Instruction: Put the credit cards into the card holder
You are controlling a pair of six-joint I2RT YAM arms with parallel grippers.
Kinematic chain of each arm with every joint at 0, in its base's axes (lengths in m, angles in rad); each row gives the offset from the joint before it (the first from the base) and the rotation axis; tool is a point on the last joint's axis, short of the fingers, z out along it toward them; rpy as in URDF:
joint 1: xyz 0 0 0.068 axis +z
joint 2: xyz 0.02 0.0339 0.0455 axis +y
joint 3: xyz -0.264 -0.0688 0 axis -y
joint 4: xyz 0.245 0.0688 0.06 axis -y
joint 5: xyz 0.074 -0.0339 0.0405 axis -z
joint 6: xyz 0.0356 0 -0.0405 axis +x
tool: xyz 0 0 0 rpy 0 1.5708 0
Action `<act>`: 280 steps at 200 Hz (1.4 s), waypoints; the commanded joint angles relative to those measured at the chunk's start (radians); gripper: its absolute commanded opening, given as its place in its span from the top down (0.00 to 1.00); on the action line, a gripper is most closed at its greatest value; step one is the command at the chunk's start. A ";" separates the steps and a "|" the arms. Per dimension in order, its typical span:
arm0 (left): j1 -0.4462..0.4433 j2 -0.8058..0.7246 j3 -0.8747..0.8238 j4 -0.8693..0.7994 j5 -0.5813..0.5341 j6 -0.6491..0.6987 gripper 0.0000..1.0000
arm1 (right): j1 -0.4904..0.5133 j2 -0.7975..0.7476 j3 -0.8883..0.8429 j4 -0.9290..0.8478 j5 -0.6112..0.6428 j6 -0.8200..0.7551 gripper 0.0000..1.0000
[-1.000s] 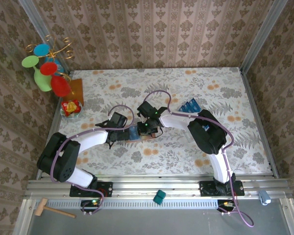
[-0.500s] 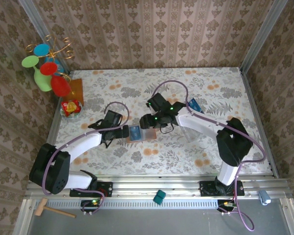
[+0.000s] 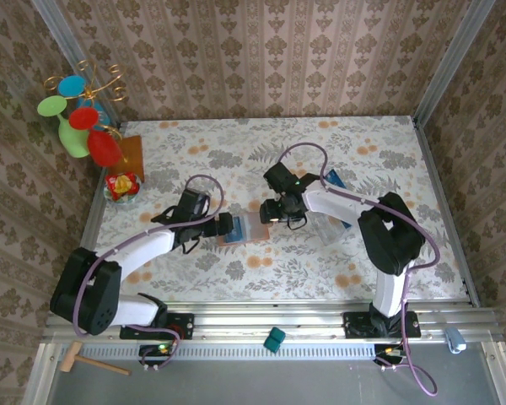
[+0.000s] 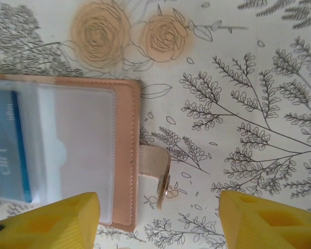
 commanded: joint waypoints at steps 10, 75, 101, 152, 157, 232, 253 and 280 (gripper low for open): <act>0.009 0.042 -0.002 0.057 0.062 -0.032 0.00 | -0.007 0.026 0.021 0.000 0.010 -0.016 0.45; -0.007 0.116 -0.001 0.128 0.086 -0.053 0.00 | -0.020 0.022 -0.023 0.026 -0.020 -0.028 0.88; -0.023 0.143 -0.001 0.165 0.094 -0.067 0.00 | -0.019 0.012 -0.050 0.071 -0.044 -0.026 0.98; -0.057 0.179 0.016 0.191 0.087 -0.081 0.00 | -0.019 -0.012 -0.099 0.115 -0.085 -0.003 1.00; -0.059 0.179 0.015 0.194 0.089 -0.081 0.00 | -0.020 -0.014 -0.103 0.117 -0.089 0.000 1.00; -0.077 0.128 -0.002 0.249 0.110 -0.099 0.00 | -0.018 -0.008 -0.120 0.144 -0.105 0.009 1.00; -0.080 0.101 -0.011 0.258 0.110 -0.107 0.00 | -0.018 -0.004 -0.123 0.147 -0.107 0.010 1.00; -0.083 0.049 -0.024 0.263 0.104 -0.120 0.00 | -0.018 0.000 -0.123 0.154 -0.110 0.015 1.00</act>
